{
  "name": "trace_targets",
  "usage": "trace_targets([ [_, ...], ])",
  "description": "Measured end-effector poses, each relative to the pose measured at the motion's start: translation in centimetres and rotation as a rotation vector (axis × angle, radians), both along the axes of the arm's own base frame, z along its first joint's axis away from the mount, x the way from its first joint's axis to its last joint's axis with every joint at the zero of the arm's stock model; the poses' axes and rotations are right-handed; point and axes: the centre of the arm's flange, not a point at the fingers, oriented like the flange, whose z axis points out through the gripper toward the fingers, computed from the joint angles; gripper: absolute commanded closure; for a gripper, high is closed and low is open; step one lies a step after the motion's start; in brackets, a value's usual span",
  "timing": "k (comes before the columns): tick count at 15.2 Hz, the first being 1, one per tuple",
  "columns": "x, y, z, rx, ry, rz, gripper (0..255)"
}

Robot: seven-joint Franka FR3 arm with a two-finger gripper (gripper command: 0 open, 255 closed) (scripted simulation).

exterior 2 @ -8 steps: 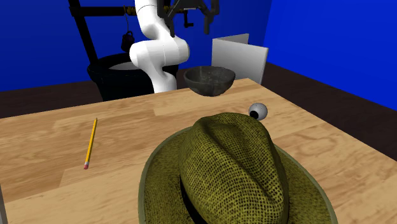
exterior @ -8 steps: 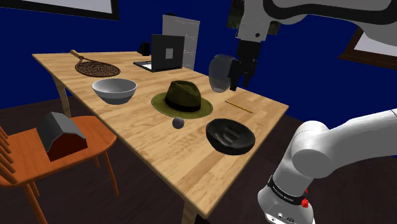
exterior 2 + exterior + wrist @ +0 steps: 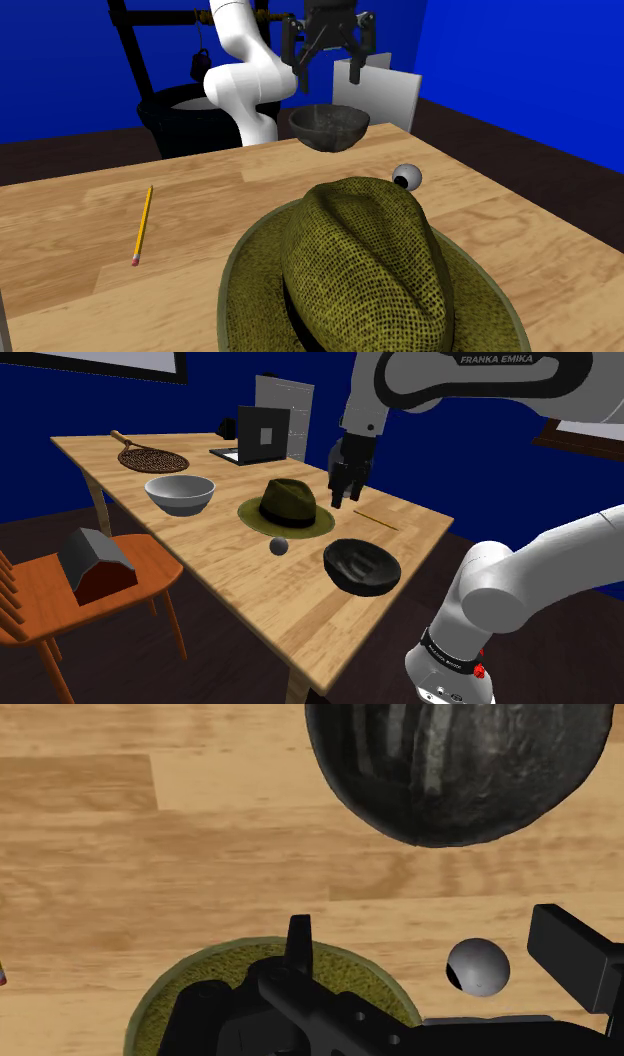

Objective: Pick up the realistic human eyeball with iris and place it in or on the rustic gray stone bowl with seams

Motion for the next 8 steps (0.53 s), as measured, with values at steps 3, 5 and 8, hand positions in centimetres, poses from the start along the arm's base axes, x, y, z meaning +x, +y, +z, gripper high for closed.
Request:
trace_targets([
  [3,2.5,2.1,-2.2,0.01,-0.018,0.047,0],
  [5,3.9,3.5,-3.7,0.017,-0.03,0.078,0],
  [8,6.4,5.2,-5.6,0.027,-0.048,0.126,0],
])
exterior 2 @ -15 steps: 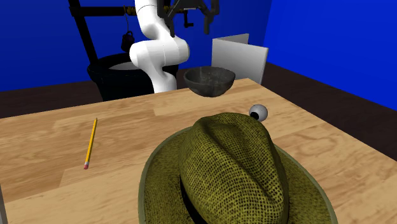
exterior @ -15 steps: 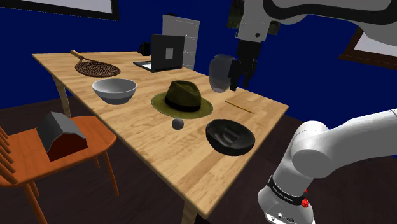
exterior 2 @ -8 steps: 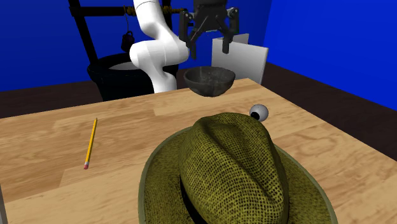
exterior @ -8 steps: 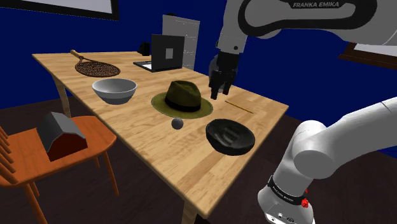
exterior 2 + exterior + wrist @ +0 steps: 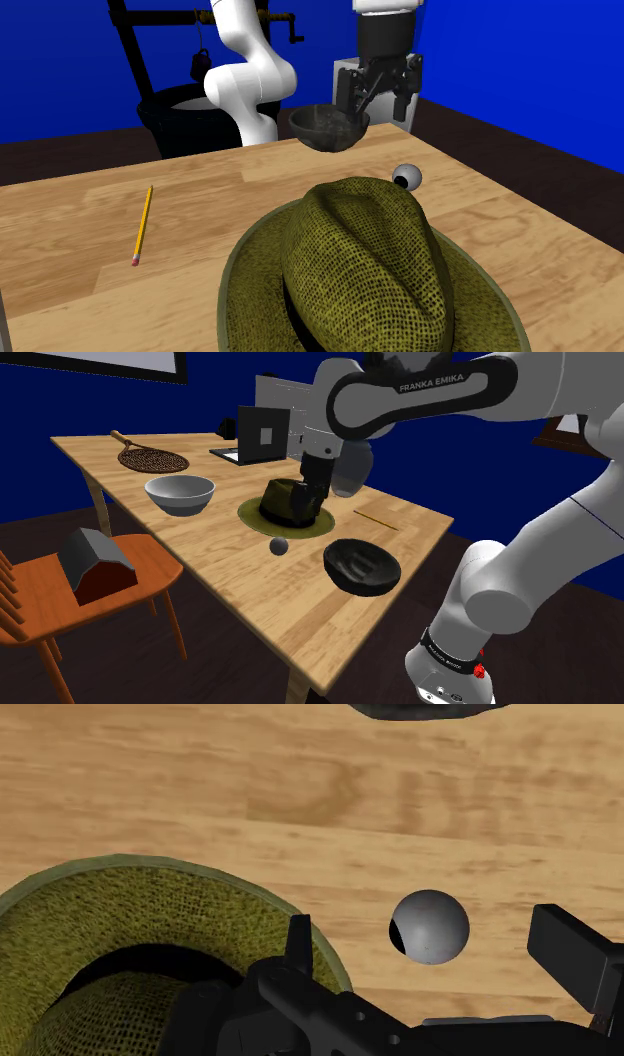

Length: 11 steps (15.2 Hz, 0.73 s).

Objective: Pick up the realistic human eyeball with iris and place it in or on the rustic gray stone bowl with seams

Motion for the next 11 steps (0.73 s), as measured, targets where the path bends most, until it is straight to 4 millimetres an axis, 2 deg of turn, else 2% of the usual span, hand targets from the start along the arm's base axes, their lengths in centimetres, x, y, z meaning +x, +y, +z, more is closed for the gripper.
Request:
trace_targets([
  [4,2.8,2.8,-2.2,0.012,-0.021,0.056,0],
  [11,3.3,3.5,-5.8,0.015,-0.025,0.065,0],
])
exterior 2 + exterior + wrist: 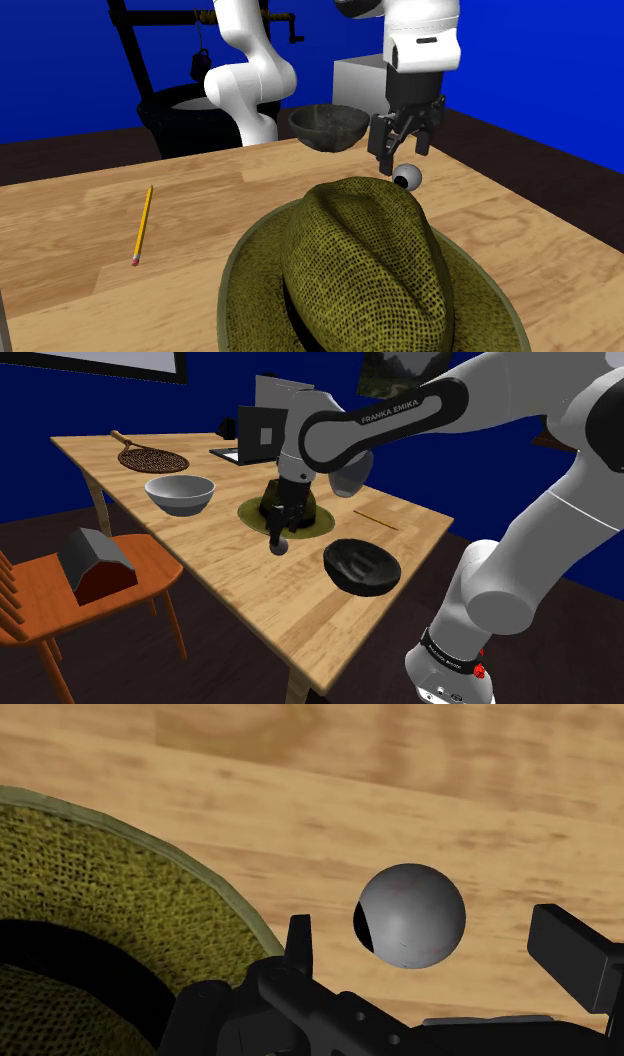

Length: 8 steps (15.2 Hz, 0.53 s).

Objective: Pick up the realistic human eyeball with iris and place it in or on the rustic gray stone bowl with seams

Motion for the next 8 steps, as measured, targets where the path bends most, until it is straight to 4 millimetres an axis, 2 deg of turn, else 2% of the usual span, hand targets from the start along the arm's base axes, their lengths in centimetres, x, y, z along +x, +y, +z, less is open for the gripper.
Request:
trace_targets([
  [7,0.0,0.16,-0.7,0.0,-0.001,0.0,0],
  [8,0.0,0.16,-0.7,0.0,-0.001,0.0,255],
])
